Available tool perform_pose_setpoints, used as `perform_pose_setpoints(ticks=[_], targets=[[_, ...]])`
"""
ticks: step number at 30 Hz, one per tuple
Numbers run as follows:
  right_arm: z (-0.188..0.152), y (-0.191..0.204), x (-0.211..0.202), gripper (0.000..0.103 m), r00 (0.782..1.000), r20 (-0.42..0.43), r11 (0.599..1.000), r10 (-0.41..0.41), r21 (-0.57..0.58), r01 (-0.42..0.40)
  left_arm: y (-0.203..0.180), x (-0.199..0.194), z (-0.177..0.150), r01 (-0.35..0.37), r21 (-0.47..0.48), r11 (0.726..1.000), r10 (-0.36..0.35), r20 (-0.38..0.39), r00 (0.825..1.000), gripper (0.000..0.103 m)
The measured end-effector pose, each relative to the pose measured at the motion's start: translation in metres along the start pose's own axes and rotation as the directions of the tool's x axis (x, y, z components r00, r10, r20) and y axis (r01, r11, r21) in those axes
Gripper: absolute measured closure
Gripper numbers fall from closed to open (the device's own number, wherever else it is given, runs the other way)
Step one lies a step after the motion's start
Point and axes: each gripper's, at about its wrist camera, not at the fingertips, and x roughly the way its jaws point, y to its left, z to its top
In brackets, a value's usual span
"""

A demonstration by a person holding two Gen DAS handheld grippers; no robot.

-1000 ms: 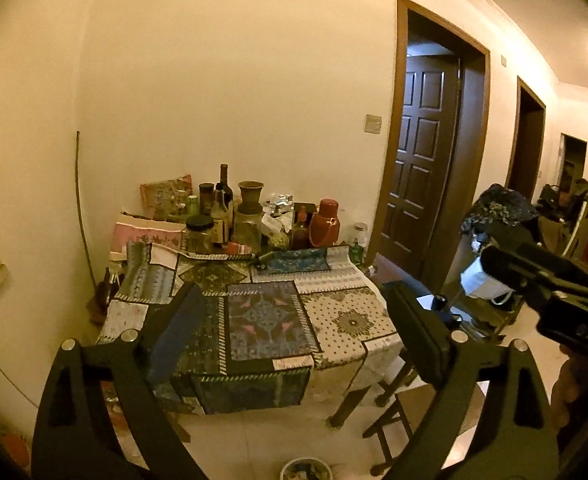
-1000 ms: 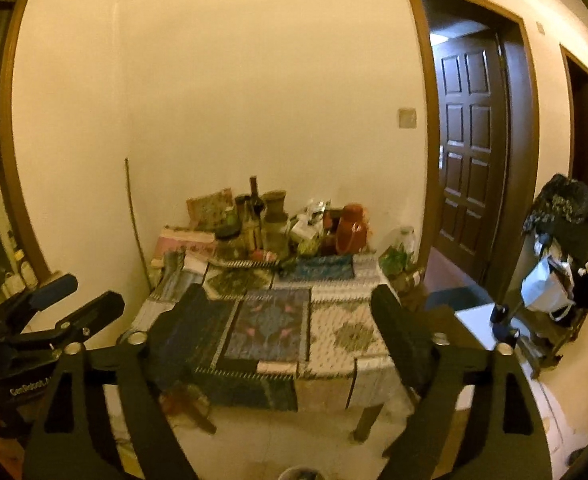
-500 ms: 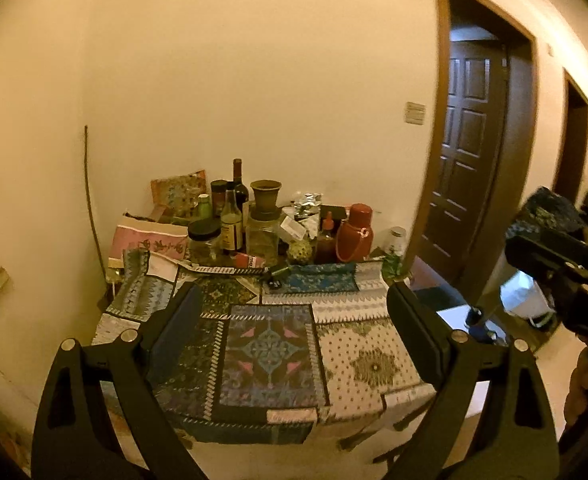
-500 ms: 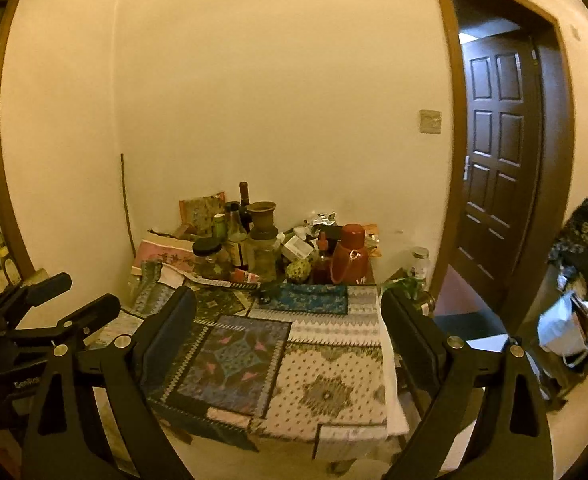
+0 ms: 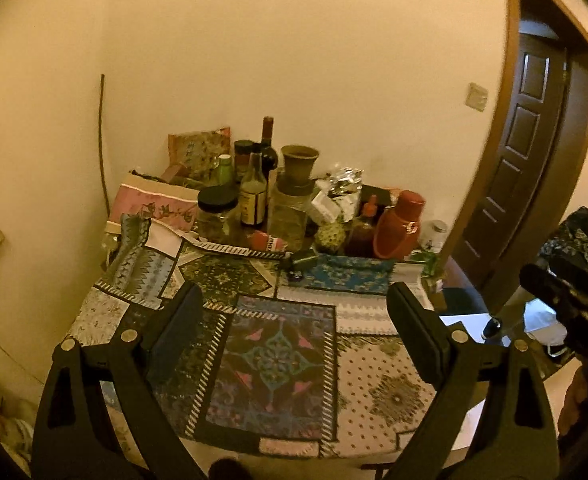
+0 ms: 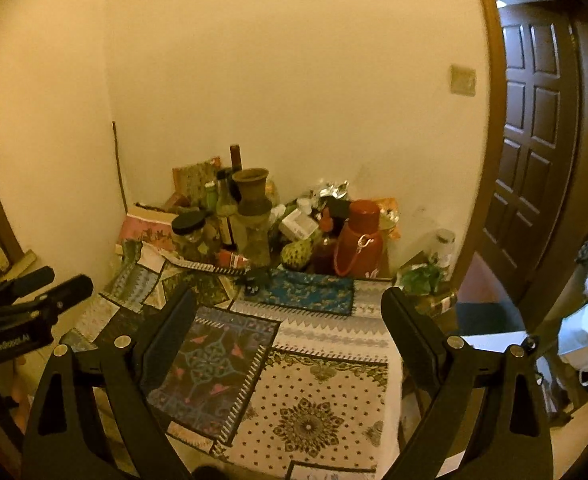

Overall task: Collect trash
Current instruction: 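Grasp the clear Lucky Cup box with the left tool while the right tool grasps the dark green canister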

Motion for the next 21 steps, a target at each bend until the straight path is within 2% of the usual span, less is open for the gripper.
perform_pose_setpoints(ticks=[6, 12, 18, 21], targets=[[0.012, 0.009, 0.070, 0.011, 0.996, -0.090, 0.999, 0.014, 0.051, -0.010, 0.028, 0.071, 0.024, 0.027, 0.037, 0.999, -0.026, -0.046, 0.999, 0.009], [0.026, 0.020, 0.167, 0.011, 0.979, -0.202, 0.989, 0.024, 0.150, 0.007, 0.072, 0.158, 0.053, 0.043, 0.051, 0.998, -0.037, -0.117, 0.992, 0.009], [0.020, 0.025, 0.276, 0.011, 0.947, -0.313, 0.968, 0.071, 0.251, 0.010, 0.105, 0.243, 0.053, 0.021, 0.070, 0.997, -0.006, -0.199, 0.980, 0.010], [0.011, 0.028, 0.329, 0.011, 0.924, -0.370, 0.953, 0.097, 0.302, 0.021, 0.114, 0.277, 0.046, 0.016, 0.078, 0.997, 0.003, -0.235, 0.972, 0.010]])
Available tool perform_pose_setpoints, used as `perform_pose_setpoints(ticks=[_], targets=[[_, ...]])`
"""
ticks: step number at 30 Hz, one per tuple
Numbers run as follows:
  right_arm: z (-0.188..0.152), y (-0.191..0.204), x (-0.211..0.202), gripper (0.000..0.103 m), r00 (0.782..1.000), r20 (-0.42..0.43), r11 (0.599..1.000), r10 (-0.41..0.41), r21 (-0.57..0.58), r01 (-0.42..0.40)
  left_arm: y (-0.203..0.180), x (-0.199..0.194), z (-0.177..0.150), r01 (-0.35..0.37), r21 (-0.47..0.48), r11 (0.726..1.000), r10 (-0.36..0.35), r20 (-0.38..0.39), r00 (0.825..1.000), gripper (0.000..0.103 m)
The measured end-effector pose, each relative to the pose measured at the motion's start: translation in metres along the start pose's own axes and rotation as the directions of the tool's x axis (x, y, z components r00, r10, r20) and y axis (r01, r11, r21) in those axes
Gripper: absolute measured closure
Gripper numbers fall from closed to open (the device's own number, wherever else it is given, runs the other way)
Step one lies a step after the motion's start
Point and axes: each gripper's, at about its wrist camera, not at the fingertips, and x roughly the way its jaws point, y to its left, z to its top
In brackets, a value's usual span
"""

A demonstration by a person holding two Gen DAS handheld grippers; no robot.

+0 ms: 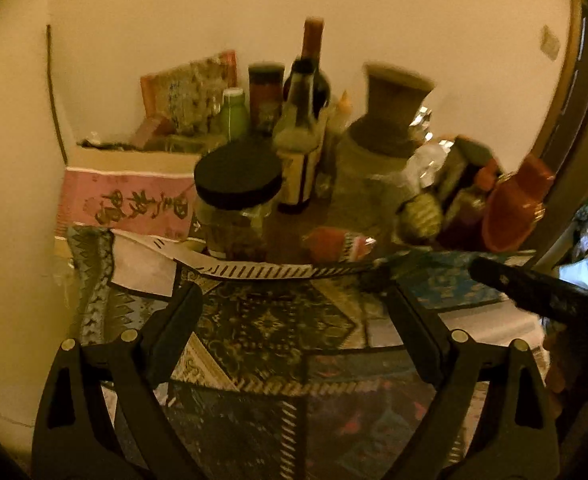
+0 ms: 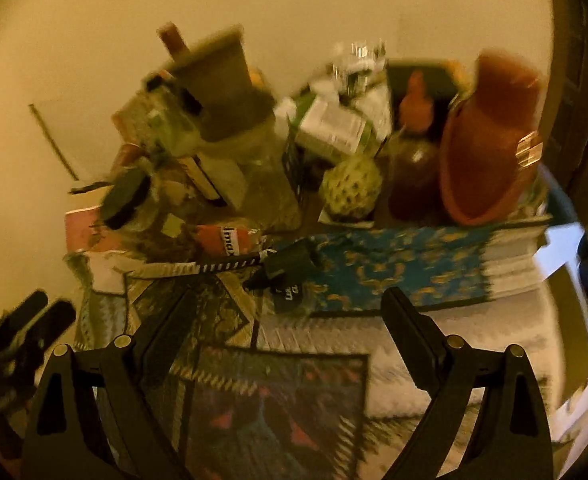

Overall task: Collect trash
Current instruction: 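Grasp the clear Lucky Cup box with the left tool while the right tool grasps the dark green canister, then lift the Lucky Cup box and green canister away from the table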

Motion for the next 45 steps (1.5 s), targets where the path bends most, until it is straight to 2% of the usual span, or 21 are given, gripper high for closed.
perform_pose_setpoints(ticks=[6, 12, 14, 16, 17, 20, 25, 28, 31, 37, 39, 40, 42, 45], targets=[[0.013, -0.002, 0.084, 0.012, 0.995, -0.097, 0.996, -0.012, 0.090, 0.020, 0.013, 0.048, -0.009, 0.007, 0.005, 1.000, -0.006, -0.060, 0.998, 0.010], [0.013, -0.016, 0.123, 0.017, 0.985, -0.152, 0.969, 0.081, 0.245, -0.042, 0.022, 0.072, -0.016, 0.013, 0.001, 1.000, -0.013, -0.099, 0.995, 0.010], [0.012, -0.020, 0.129, 0.027, 0.983, -0.156, 0.959, 0.096, 0.278, -0.050, 0.024, 0.078, -0.017, 0.014, 0.000, 1.000, -0.014, -0.111, 0.994, 0.010], [0.011, -0.023, 0.134, 0.050, 0.980, -0.171, 0.955, 0.106, 0.292, -0.052, 0.023, 0.084, -0.018, 0.013, -0.004, 1.000, -0.014, -0.126, 0.992, 0.010], [0.010, -0.025, 0.135, 0.050, 0.977, -0.173, 0.950, 0.126, 0.305, -0.068, 0.023, 0.086, -0.018, 0.016, -0.006, 1.000, -0.017, -0.130, 0.991, 0.010], [0.009, -0.030, 0.130, 0.059, 0.979, -0.154, 0.946, 0.136, 0.313, -0.082, 0.017, 0.093, -0.018, 0.035, -0.011, 0.999, -0.037, -0.149, 0.988, 0.010], [0.010, -0.036, 0.088, 0.062, 0.992, -0.084, 0.970, 0.089, 0.234, -0.067, -0.009, 0.113, -0.019, 0.092, 0.006, 0.996, -0.089, -0.206, 0.974, 0.010], [0.010, -0.041, 0.057, 0.063, 0.999, -0.039, 0.985, 0.017, 0.170, -0.011, -0.032, 0.131, -0.022, 0.156, -0.003, 0.988, -0.152, -0.247, 0.957, 0.010], [0.005, -0.048, 0.032, 0.063, 0.999, -0.009, 0.992, -0.052, 0.115, 0.053, -0.056, 0.148, -0.025, 0.187, -0.009, 0.982, -0.182, -0.281, 0.942, 0.009], [-0.008, -0.068, 0.001, 0.064, 0.988, 0.015, 0.985, -0.155, 0.076, 0.154, -0.093, 0.178, -0.029, 0.209, -0.017, 0.978, -0.202, -0.343, 0.917, 0.009], [-0.010, -0.071, -0.002, 0.064, 0.985, 0.018, 0.982, -0.170, 0.086, 0.167, -0.103, 0.185, -0.032, 0.193, -0.009, 0.981, -0.185, -0.345, 0.920, 0.009], [-0.011, -0.076, -0.005, 0.064, 0.985, 0.018, 0.981, -0.174, 0.094, 0.172, -0.108, 0.186, -0.032, 0.166, 0.013, 0.986, -0.152, -0.327, 0.933, 0.009], [-0.014, -0.082, -0.012, 0.064, 0.984, 0.020, 0.978, -0.179, 0.116, 0.176, -0.117, 0.190, -0.035, 0.111, 0.066, 0.992, -0.085, -0.311, 0.947, 0.009], [-0.019, -0.088, -0.024, 0.064, 0.983, 0.030, 0.976, -0.180, 0.127, 0.175, -0.131, 0.197, -0.040, 0.036, 0.136, 0.990, 0.003, -0.278, 0.961, 0.010]])
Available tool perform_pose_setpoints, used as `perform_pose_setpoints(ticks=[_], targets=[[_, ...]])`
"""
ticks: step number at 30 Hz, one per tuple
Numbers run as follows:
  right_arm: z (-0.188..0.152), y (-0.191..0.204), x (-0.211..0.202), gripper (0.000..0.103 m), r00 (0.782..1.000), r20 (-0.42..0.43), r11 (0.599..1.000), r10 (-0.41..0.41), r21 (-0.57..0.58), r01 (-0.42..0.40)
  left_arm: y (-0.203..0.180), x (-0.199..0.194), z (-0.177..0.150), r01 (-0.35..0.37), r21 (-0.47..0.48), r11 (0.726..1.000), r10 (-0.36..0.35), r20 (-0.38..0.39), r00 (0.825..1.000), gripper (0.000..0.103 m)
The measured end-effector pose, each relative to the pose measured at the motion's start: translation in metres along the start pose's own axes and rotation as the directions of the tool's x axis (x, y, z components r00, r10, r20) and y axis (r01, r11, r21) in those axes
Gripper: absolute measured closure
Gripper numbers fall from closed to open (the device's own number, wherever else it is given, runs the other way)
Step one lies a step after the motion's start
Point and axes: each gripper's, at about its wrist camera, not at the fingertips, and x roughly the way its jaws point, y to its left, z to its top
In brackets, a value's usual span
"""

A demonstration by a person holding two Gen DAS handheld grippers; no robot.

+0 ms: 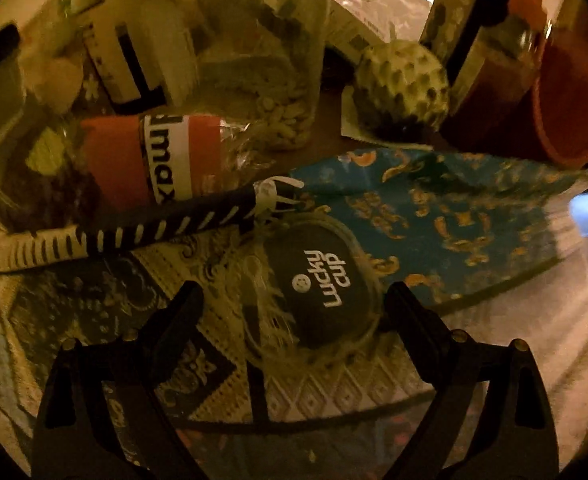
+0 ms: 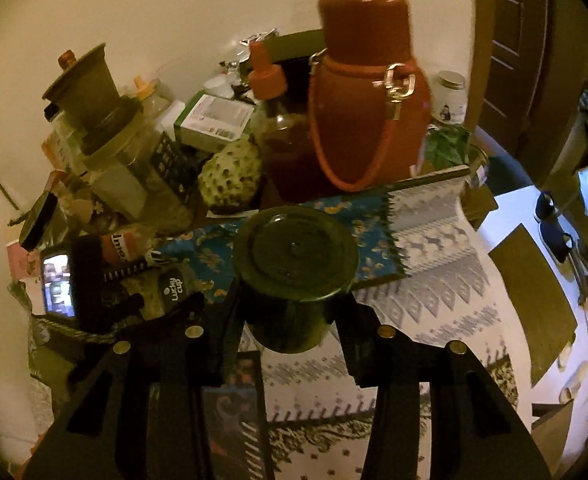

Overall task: Collect trash
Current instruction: 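Lift the Lucky Cup box and green canister away from the table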

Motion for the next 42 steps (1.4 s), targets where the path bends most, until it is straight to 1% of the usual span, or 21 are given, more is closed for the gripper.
perform_pose_setpoints(ticks=[2, 4, 5, 6, 8, 10, 12, 14, 16, 19, 22, 26, 30, 32, 34, 37, 42], targets=[[-0.002, -0.001, -0.008, 0.064, 1.000, 0.012, 1.000, -0.016, -0.020, 0.016, -0.003, 0.002, 0.000, 0.003, -0.021, 1.000, -0.002, 0.027, 1.000, 0.012], [-0.005, 0.000, -0.014, 0.064, 1.000, 0.023, 0.999, -0.021, -0.037, 0.021, -0.005, 0.004, 0.000, 0.004, -0.025, 1.000, -0.003, 0.034, 0.999, 0.013], [-0.005, 0.000, -0.016, 0.064, 1.000, 0.024, 0.999, -0.016, -0.039, 0.017, -0.006, 0.004, 0.000, 0.004, -0.024, 1.000, -0.003, 0.037, 0.999, 0.016], [-0.006, -0.001, -0.019, 0.064, 1.000, 0.025, 0.999, -0.009, -0.038, 0.010, -0.004, 0.002, 0.000, 0.007, -0.020, 1.000, -0.006, 0.043, 0.999, 0.023], [-0.008, -0.003, -0.027, 0.064, 1.000, 0.025, 0.999, 0.008, -0.034, -0.007, 0.001, -0.004, -0.004, 0.020, -0.010, 1.000, -0.019, 0.025, 0.999, 0.024], [-0.010, -0.005, -0.034, 0.064, 0.999, 0.033, 0.999, 0.016, -0.035, -0.015, -0.001, -0.008, -0.004, 0.055, -0.011, 0.998, -0.055, 0.009, 0.998, 0.026], [-0.013, -0.009, -0.045, 0.064, 0.999, 0.039, 0.999, 0.030, -0.037, -0.028, 0.003, -0.017, -0.011, 0.105, -0.046, 0.993, -0.106, -0.013, 0.994, 0.026], [-0.017, -0.014, -0.058, 0.064, 0.998, 0.047, 0.998, 0.044, -0.039, -0.042, 0.005, -0.037, -0.021, 0.122, -0.076, 0.990, -0.122, 0.001, 0.993, 0.026], [-0.020, -0.019, -0.069, 0.064, 0.997, 0.055, 0.998, 0.054, -0.042, -0.052, 0.005, -0.062, -0.029, 0.125, -0.091, 0.988, -0.122, 0.033, 0.992, 0.026], [-0.028, -0.029, -0.091, 0.064, 0.995, 0.072, 0.996, 0.074, -0.055, -0.070, 0.000, -0.102, -0.044, 0.128, -0.107, 0.986, -0.118, 0.091, 0.989, 0.026], [-0.034, -0.038, -0.111, 0.064, 0.991, 0.087, 0.993, 0.098, -0.076, -0.091, -0.009, -0.157, -0.061, 0.119, -0.113, 0.987, -0.098, 0.176, 0.979, 0.026], [-0.045, -0.050, -0.145, 0.064, 0.983, 0.123, 0.984, 0.137, -0.133, -0.121, -0.021, -0.229, -0.088, 0.113, -0.139, 0.984, -0.070, 0.281, 0.957, 0.026], [-0.055, -0.058, -0.183, 0.064, 0.970, 0.162, 0.970, 0.180, -0.193, -0.148, -0.040, -0.286, -0.108, 0.114, -0.155, 0.981, -0.052, 0.358, 0.932, 0.027], [-0.060, -0.060, -0.204, 0.064, 0.961, 0.183, 0.961, 0.206, -0.223, -0.163, -0.048, -0.320, -0.124, 0.112, -0.155, 0.981, -0.040, 0.407, 0.913, 0.027], [-0.065, -0.060, -0.222, 0.064, 0.954, 0.201, 0.953, 0.223, -0.251, -0.170, -0.053, -0.343, -0.136, 0.111, -0.159, 0.981, -0.030, 0.442, 0.896, 0.027], [-0.073, -0.057, -0.247, 0.064, 0.940, 0.225, 0.941, 0.257, -0.281, -0.190, -0.057, -0.384, -0.155, 0.132, -0.166, 0.977, -0.032, 0.499, 0.866, 0.028], [-0.094, -0.046, -0.285, 0.064, 0.920, 0.258, 0.927, 0.296, -0.311, -0.211, -0.059, -0.433, -0.184, 0.155, -0.151, 0.976, -0.044, 0.565, 0.824, 0.029]])
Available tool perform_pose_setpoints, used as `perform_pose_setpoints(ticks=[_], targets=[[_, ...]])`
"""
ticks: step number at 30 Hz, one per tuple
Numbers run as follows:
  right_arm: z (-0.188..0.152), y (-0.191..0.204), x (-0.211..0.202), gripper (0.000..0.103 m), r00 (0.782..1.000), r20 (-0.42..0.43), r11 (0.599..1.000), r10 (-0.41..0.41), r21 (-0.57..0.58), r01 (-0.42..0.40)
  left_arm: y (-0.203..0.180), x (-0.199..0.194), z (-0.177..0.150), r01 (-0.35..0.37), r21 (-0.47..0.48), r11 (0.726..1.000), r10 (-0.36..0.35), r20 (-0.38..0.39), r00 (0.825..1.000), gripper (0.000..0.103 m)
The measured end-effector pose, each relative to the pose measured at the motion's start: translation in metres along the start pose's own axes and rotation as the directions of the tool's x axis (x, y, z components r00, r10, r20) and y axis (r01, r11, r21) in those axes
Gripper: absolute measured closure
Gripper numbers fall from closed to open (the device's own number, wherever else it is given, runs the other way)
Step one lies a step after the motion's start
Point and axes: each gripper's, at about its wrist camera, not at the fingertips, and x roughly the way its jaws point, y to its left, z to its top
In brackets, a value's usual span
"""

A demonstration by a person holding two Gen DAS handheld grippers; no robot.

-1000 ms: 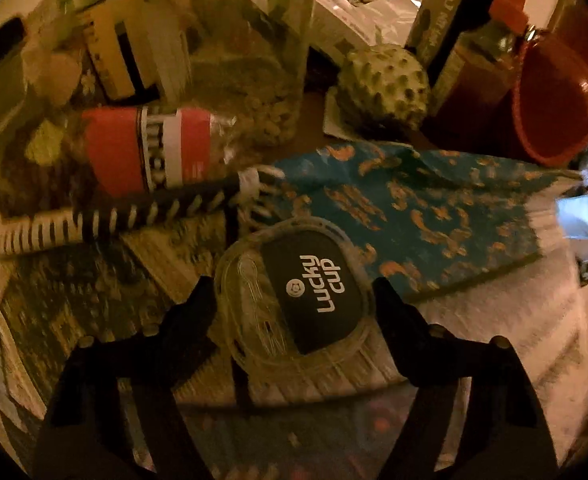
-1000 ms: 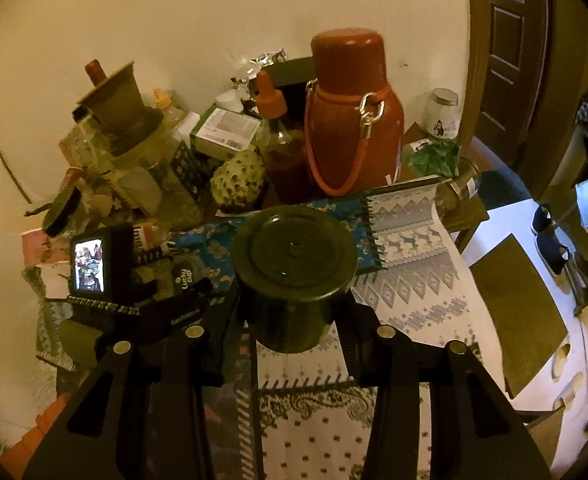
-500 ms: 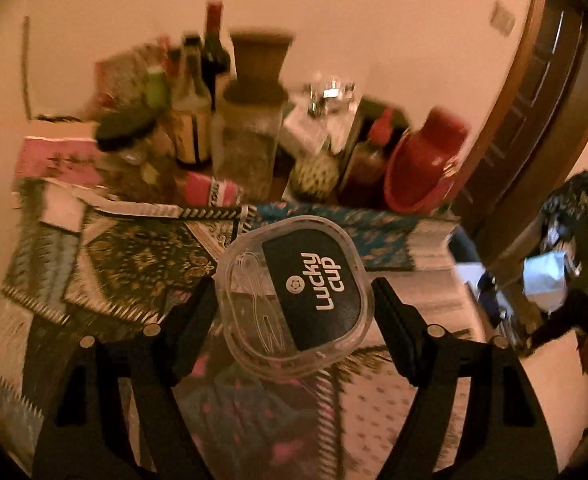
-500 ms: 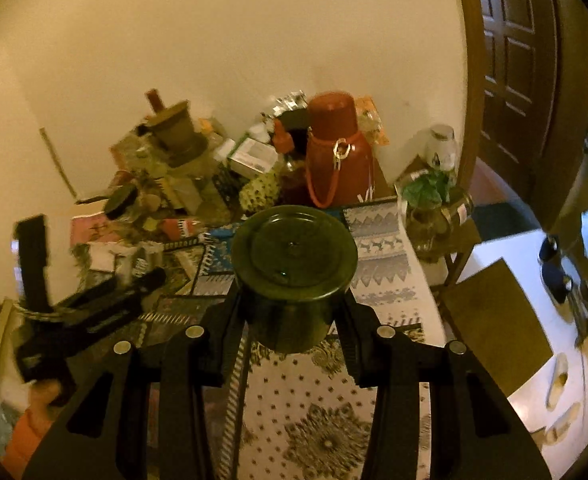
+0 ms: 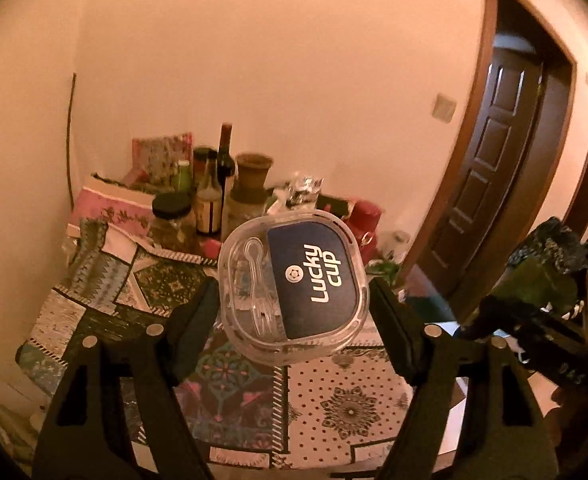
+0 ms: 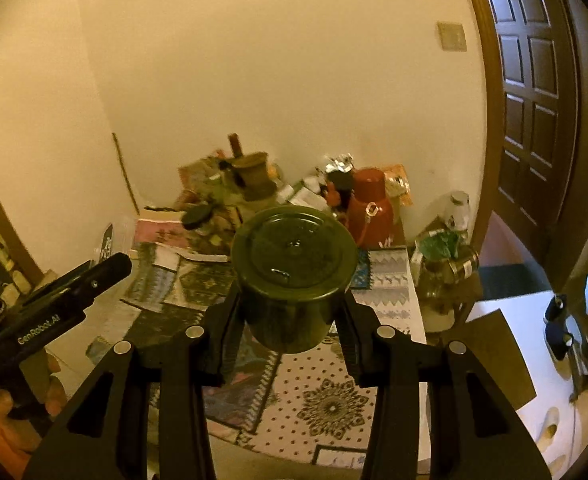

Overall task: Collect trash
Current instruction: 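Lift the Lucky Cup box and green canister away from the table, then lower the Lucky Cup box and green canister over the white bin and open both tools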

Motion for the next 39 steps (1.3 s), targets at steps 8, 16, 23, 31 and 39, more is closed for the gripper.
perform_pose_setpoints(ticks=[8, 16, 23, 31, 39], targets=[[-0.028, 0.052, -0.046, 0.064, 0.999, 0.047, 1.000, -0.015, 0.001, 0.015, 0.018, -0.084, -0.019, 0.071, 0.043, 0.997, -0.074, 0.068, 0.995, 0.029], [-0.089, 0.118, -0.094, 0.064, 0.996, 0.047, 0.996, -0.072, 0.055, 0.069, 0.066, -0.159, -0.068, 0.127, 0.094, 0.987, -0.128, 0.006, 0.992, 0.030], [-0.144, 0.161, -0.130, 0.064, 0.994, 0.022, 0.990, -0.111, 0.094, 0.109, 0.099, -0.218, -0.112, 0.161, 0.116, 0.980, -0.159, -0.028, 0.987, 0.030], [-0.173, 0.174, -0.141, 0.064, 0.989, -0.051, 0.983, -0.138, 0.112, 0.143, 0.114, -0.239, -0.142, 0.187, 0.111, 0.976, -0.176, -0.102, 0.979, 0.030], [-0.205, 0.158, -0.127, 0.064, 0.977, -0.160, 0.980, -0.141, 0.117, 0.161, 0.114, -0.206, -0.181, 0.171, 0.066, 0.983, -0.151, -0.236, 0.960, 0.030]])
